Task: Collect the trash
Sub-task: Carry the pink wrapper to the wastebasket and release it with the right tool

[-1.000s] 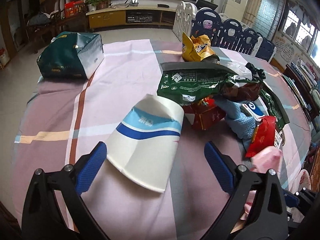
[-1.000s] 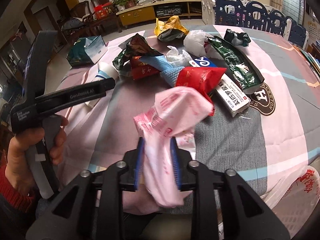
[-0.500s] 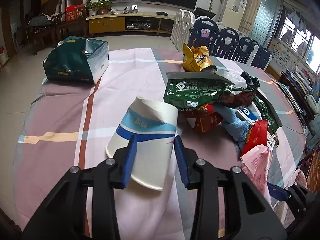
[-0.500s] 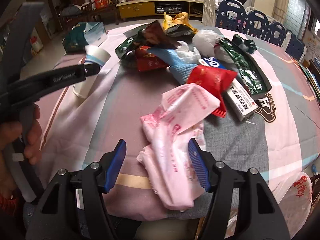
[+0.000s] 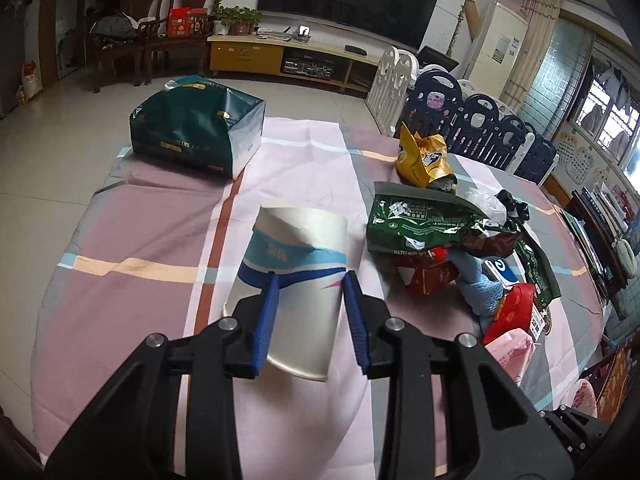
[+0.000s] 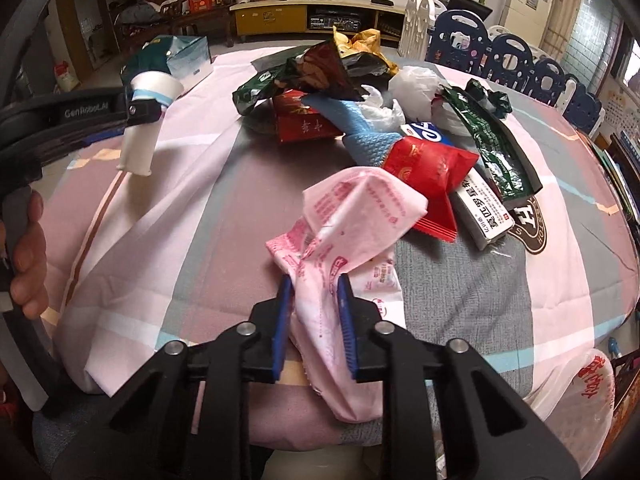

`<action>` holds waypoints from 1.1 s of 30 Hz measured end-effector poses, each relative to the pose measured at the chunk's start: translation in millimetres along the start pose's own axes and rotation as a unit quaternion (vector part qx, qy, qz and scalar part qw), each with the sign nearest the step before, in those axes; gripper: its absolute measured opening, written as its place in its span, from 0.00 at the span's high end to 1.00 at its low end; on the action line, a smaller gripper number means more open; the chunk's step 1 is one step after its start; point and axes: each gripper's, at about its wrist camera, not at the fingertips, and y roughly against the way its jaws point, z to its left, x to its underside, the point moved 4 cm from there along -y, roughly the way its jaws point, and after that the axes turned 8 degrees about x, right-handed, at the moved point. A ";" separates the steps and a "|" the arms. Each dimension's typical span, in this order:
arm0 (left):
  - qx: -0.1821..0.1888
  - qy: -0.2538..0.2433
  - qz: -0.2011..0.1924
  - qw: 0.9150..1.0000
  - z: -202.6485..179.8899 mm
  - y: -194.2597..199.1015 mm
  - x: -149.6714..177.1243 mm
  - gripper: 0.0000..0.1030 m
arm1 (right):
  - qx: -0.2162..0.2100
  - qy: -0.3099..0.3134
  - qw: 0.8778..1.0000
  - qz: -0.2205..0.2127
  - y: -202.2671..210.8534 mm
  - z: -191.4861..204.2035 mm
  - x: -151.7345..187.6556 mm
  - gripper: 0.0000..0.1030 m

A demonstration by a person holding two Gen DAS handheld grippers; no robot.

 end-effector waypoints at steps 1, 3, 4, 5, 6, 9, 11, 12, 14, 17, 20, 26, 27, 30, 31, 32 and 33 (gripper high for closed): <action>-0.001 0.001 -0.001 1.000 0.3 0.6 -0.1 0.67 | 0.001 -0.005 1.000 -0.003 1.2 -1.9 -0.9 0.81; -0.003 -0.002 -0.004 1.000 0.1 2.5 -0.4 0.67 | 0.005 -0.015 1.000 -0.009 4.7 -5.2 -3.0 0.81; -0.005 -0.004 -0.007 1.000 -0.4 3.7 -0.7 0.67 | 0.006 -0.019 1.000 -0.012 6.5 -6.4 -3.7 0.82; -0.007 -0.008 -0.009 1.000 -1.0 4.7 -0.8 0.67 | 0.006 -0.024 1.000 -0.015 8.5 -8.3 -5.3 0.82; -0.009 -0.012 -0.012 1.000 -2.0 6.3 -1.2 0.67 | 0.006 -0.028 0.999 -0.019 10.9 -10.2 -7.1 0.82; -0.009 -0.018 -0.017 1.000 -4.4 9.7 -0.9 0.67 | 0.005 -0.037 0.999 -0.028 16.3 -13.9 -10.4 0.82; -0.009 -0.021 -0.019 1.000 -4.6 11.8 0.6 0.67 | 0.001 -0.041 0.999 -0.031 19.7 -15.5 -11.7 0.82; -0.009 -0.021 -0.020 1.000 -4.4 12.6 1.5 0.67 | -0.001 -0.044 0.998 -0.034 22.7 -16.8 -12.2 0.82; -0.011 -0.024 -0.021 0.999 -3.5 15.0 4.8 0.67 | -0.006 -0.048 0.998 -0.040 28.5 -18.2 -12.5 0.82; -0.003 -0.019 -0.032 0.999 -2.6 23.8 9.2 0.67 | -0.016 -0.053 0.997 -0.054 43.1 -22.8 -14.3 0.82; -0.013 -0.038 -0.051 0.998 -10.9 45.2 11.2 0.67 | -0.026 -0.059 0.995 -0.072 60.6 -29.4 -15.7 0.82; -0.031 -0.014 -0.058 0.998 -30.1 86.3 29.6 0.67 | -0.043 -0.079 0.992 -0.094 86.1 -48.9 -11.1 0.82; -0.032 -0.007 -0.056 0.998 -32.7 91.0 34.5 0.67 | -0.046 -0.082 0.991 -0.096 89.6 -51.8 -10.6 0.82; -0.030 0.002 -0.048 0.998 -40.2 103.0 48.0 0.67 | -0.053 -0.093 0.988 -0.109 103.7 -63.7 -8.0 0.82; -0.029 0.000 -0.048 0.998 -43.9 107.5 52.1 0.67 | -0.055 -0.095 0.987 -0.114 109.3 -67.4 -6.2 0.82; -0.029 -0.002 -0.048 0.998 -48.0 112.6 56.3 0.67 | -0.057 -0.098 0.986 -0.119 114.3 -71.3 -4.7 0.82; -0.029 -0.004 -0.047 0.998 -51.6 116.7 59.1 0.67 | -0.058 -0.101 0.985 -0.125 119.9 -76.4 -3.1 0.82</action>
